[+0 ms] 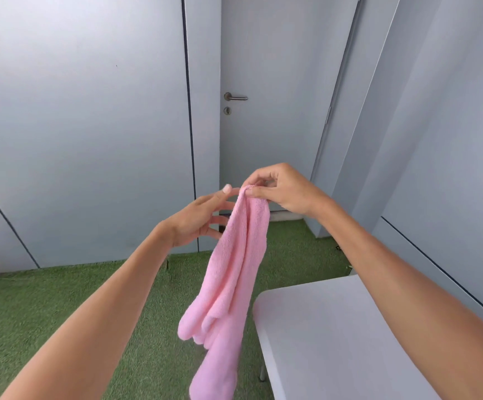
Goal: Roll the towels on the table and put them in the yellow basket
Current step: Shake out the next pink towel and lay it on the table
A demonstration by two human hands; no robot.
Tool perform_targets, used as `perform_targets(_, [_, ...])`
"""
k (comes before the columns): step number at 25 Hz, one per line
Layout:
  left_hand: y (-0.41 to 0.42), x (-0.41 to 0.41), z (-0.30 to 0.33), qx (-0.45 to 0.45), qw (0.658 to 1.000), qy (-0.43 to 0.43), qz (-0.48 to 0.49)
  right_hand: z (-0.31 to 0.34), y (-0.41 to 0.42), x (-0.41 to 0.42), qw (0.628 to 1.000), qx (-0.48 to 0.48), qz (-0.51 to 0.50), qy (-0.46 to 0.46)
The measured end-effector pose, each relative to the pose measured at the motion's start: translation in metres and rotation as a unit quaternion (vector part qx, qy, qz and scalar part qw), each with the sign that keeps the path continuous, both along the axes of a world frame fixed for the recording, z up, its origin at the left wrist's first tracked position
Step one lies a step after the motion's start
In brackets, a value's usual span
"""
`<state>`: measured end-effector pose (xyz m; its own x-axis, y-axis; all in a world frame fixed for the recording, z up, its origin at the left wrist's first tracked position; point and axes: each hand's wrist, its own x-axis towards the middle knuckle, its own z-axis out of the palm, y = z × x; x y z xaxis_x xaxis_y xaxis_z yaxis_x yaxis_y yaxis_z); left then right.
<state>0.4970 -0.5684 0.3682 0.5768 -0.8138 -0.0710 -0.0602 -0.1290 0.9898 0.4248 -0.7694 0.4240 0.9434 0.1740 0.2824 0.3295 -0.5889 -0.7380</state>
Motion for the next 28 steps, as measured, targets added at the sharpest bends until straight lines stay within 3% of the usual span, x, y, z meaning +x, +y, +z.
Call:
perform_targets(4, [-0.005,0.040,-0.005,0.021,0.992,-0.110,0.062,-0.004,-0.011,0.026,0.999,0.031,-0.010,0.002])
perform_targets(7, [-0.004,0.060,-0.002,-0.037,0.981,-0.146,0.126,-0.015,-0.014,0.031,0.998,0.047,-0.041,0.012])
perform_targets(10, [-0.002,0.070,0.010,-0.099,0.968,-0.182,0.143,-0.024,-0.009,0.030,0.982,0.144,-0.052,0.113])
perform_targets(12, [-0.003,0.067,0.017,-0.093,0.961,-0.236,0.112,-0.034,0.001,0.036,0.975,0.120,-0.051,0.178])
perform_targets(14, [-0.002,0.065,0.018,-0.091,0.956,-0.263,0.093,-0.043,0.012,0.045,0.984,0.050,-0.060,0.159])
perform_targets(18, [0.015,0.073,-0.001,-0.064,0.963,-0.240,0.101,-0.034,0.012,0.052,0.990,0.047,-0.110,0.070])
perform_targets(22, [0.023,0.076,-0.061,0.037,0.990,-0.134,0.029,-0.019,0.010,0.048,0.994,0.021,-0.073,0.084])
perform_targets(25, [0.020,0.071,-0.082,0.021,0.994,-0.106,0.021,-0.017,0.004,0.047,0.994,0.014,-0.074,0.077])
perform_targets(28, [0.025,0.076,-0.061,-0.046,0.986,-0.116,0.114,-0.022,-0.019,0.041,0.989,-0.017,-0.079,0.120])
